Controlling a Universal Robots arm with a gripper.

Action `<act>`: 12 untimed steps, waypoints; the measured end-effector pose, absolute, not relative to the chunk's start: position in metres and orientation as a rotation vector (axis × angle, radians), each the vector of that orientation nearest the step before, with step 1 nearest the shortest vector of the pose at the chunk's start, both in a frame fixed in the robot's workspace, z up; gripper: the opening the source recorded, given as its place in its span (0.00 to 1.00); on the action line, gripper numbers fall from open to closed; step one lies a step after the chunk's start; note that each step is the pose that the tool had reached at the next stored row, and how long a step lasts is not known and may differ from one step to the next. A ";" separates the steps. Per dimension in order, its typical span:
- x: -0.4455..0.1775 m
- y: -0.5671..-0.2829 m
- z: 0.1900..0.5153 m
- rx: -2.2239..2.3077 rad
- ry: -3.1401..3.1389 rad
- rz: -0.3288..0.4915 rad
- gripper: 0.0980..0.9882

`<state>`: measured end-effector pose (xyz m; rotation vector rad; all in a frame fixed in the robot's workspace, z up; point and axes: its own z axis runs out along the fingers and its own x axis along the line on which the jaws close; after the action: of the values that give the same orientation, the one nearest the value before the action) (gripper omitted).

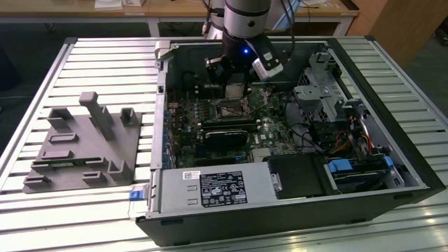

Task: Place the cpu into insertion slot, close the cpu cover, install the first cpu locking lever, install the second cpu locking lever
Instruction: 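Place the cpu into insertion slot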

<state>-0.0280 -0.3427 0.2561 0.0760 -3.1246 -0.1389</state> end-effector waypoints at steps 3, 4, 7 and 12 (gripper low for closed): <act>-0.028 -0.343 0.251 0.077 -3.126 -0.139 0.49; -0.028 -0.343 0.249 0.077 -3.127 -0.139 0.49; -0.029 -0.343 0.245 0.077 -3.128 -0.139 0.49; -0.029 -0.343 0.244 0.077 -3.128 -0.138 0.49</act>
<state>-0.0287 -0.3427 0.2445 0.0769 -3.1276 -0.1384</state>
